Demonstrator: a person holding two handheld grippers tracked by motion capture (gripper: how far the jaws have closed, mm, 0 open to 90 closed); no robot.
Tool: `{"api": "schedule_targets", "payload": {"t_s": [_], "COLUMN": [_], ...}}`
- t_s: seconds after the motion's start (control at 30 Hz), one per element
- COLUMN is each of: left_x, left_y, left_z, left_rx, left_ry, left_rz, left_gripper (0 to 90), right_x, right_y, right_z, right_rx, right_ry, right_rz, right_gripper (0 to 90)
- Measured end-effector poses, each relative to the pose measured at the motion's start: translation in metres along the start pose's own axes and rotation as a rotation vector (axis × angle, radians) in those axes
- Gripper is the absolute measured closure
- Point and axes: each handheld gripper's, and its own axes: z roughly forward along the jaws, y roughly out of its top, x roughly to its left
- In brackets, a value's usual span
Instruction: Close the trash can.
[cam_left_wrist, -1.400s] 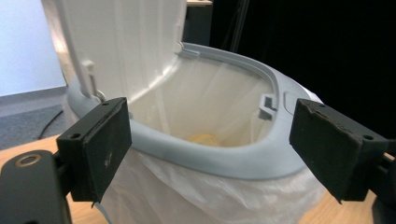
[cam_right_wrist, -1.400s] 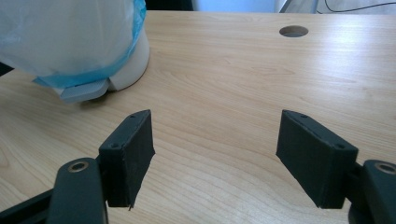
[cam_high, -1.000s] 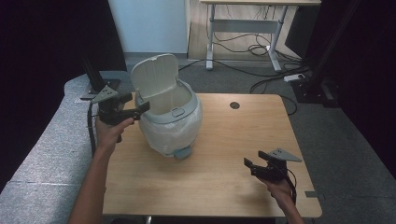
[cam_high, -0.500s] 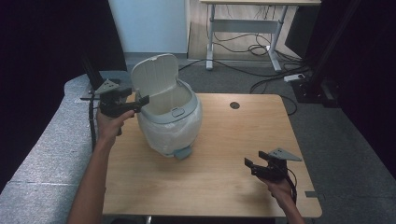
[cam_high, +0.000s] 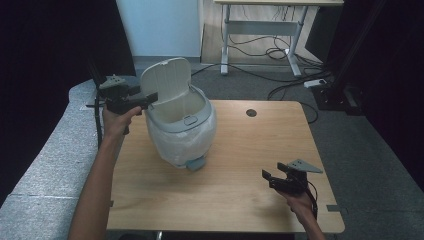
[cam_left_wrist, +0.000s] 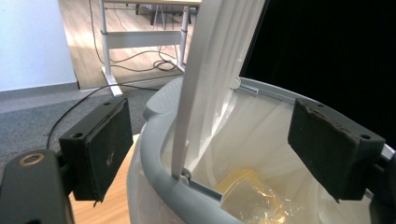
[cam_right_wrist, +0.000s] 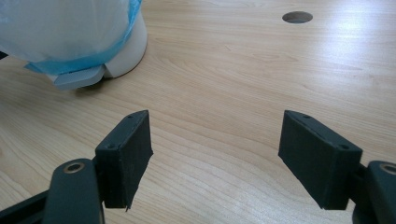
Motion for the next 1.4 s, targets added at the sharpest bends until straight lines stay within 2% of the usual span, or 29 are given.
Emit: {"api": "schedule_targets", "payload": {"t_s": [0.13, 0.37, 0.47, 0.53, 0.73, 0.8, 0.9, 1.0, 1.1, 1.13, 1.17, 1.2, 1.3, 1.4], "left_x": [-0.002, -0.016, -0.022, -0.026, -0.042, -0.048, -0.057, -0.062, -0.062, -0.062, -0.062, -0.061, -0.06, -0.06], "left_y": [0.004, 0.009, 0.011, 0.011, 0.005, 0.002, -0.002, -0.006, -0.01, -0.014, -0.014, -0.016, -0.016, -0.016], "left_z": [0.002, 0.002, 0.002, -0.001, -0.007, -0.01, -0.01, -0.009, -0.006, -0.004, -0.004, -0.002, 0.0, 0.003], "left_rx": [-0.004, -0.023, -0.006, 0.004, 0.019, 0.019, 0.035, 0.039, 0.037, 0.04, 0.04, 0.032, 0.021, 0.037], "left_ry": [-0.013, -0.051, -0.033, -0.048, -0.081, -0.103, -0.112, -0.097, -0.1, -0.08, -0.08, -0.076, -0.089, -0.095], "left_rz": [0.012, 0.04, 0.06, 0.067, 0.124, 0.11, 0.091, 0.081, 0.056, 0.04, 0.04, 0.023, -0.006, -0.014], "left_gripper": [13.7, 14.4, 14.4, 14.3, 14.1, 14.0, 12.8, 12.6, 12.7, 12.8, 12.3, 12.3, 9.6, 9.3], "right_x": [-0.001, -0.001, -0.001, -0.001, -0.001, 0.001, 0.001, 0.003, 0.004, 0.004, 0.004, 0.004, 0.003, 0.003], "right_y": [-0.001, -0.001, -0.001, -0.001, -0.002, -0.002, -0.002, -0.003, -0.004, -0.004, -0.004, -0.004, -0.005, -0.006], "right_z": [0.001, 0.0, -0.001, 0.0, 0.002, 0.002, 0.002, 0.004, 0.004, 0.005, 0.005, 0.005, 0.006, 0.006], "right_rx": [0.003, 0.001, -0.001, 0.001, 0.01, 0.011, 0.011, 0.016, 0.019, 0.021, 0.021, 0.022, 0.029, 0.03], "right_ry": [-0.002, -0.004, -0.006, -0.015, -0.019, -0.024, -0.032, -0.033, -0.03, -0.03, -0.03, -0.031, -0.036, -0.037], "right_rz": [0.003, 0.004, 0.006, 0.009, 0.013, 0.012, 0.018, 0.019, 0.014, 0.014, 0.014, 0.013, 0.02, 0.023], "right_gripper": [25.2, 25.3, 25.3, 25.3, 25.3, 25.3, 25.3, 25.2, 25.2, 25.2, 25.2, 25.1, 25.1, 25.1]}}
